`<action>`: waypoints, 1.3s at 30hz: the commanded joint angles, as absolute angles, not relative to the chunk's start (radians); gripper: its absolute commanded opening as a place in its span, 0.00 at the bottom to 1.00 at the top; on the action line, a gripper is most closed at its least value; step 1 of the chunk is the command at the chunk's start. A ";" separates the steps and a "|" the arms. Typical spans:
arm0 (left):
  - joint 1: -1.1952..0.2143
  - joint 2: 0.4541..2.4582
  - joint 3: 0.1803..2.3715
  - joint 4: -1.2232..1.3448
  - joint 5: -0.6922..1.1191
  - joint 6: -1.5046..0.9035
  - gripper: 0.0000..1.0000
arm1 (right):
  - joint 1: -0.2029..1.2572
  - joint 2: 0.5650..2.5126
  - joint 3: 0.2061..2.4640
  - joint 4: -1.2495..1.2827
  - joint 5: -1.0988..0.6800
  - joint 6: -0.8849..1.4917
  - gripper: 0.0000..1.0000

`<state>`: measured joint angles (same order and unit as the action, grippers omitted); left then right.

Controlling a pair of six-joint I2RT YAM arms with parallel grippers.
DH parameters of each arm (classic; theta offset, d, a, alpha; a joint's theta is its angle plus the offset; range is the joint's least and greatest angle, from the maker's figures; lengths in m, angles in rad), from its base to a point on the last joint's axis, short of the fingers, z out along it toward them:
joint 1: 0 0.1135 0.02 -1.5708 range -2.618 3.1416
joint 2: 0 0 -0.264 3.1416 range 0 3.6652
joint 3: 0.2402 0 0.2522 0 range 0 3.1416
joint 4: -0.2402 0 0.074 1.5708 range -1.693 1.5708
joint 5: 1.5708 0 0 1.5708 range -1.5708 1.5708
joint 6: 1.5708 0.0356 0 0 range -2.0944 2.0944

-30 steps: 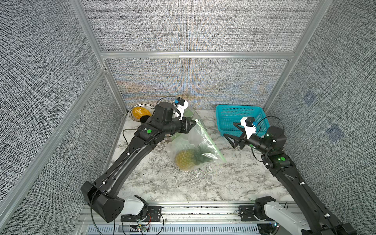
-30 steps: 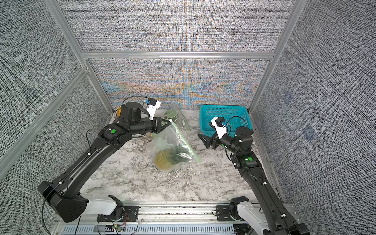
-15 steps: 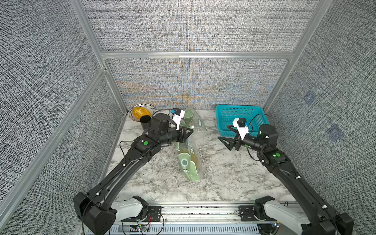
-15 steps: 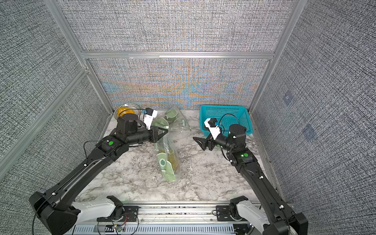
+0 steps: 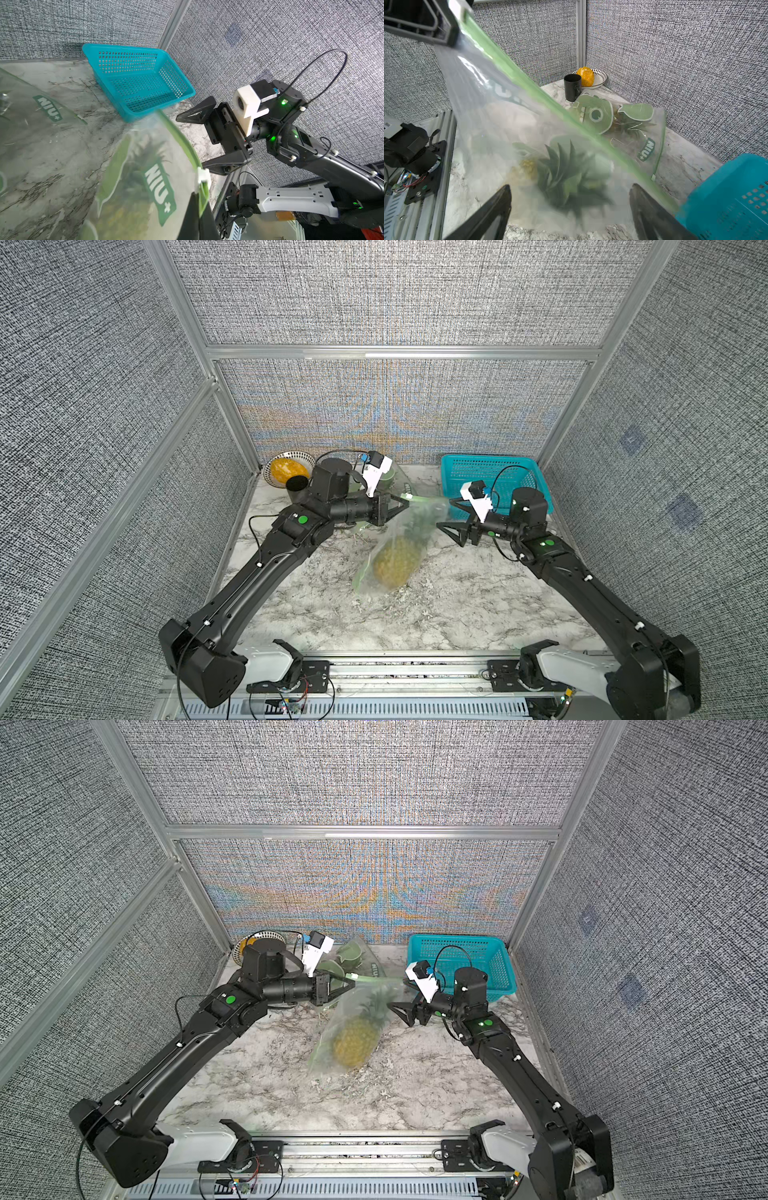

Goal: Open the zip-top bag and take out the pineapple
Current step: Pick up the zipper food storage bag at the center of the board.

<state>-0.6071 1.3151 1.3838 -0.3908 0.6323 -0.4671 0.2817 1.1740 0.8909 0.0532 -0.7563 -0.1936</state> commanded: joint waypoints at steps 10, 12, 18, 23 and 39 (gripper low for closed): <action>-0.607 1.295 1.355 -0.371 0.642 -0.427 0.00 | 0.282 1.206 0.885 0.063 -0.791 -0.324 0.73; -0.607 1.286 1.357 -0.390 0.630 -0.412 0.00 | 0.282 1.207 0.892 0.033 -0.833 -0.364 0.58; -0.607 1.257 1.352 -0.433 0.592 -0.377 0.00 | 0.282 1.233 0.948 -0.062 -0.877 -0.426 0.13; -0.607 1.224 1.316 -0.462 0.527 -0.361 0.00 | 0.297 1.270 1.039 -0.161 -0.880 -0.451 0.00; -0.607 0.971 0.998 -0.430 0.181 -0.393 0.00 | 0.500 1.378 1.273 -0.338 -0.727 -0.468 0.07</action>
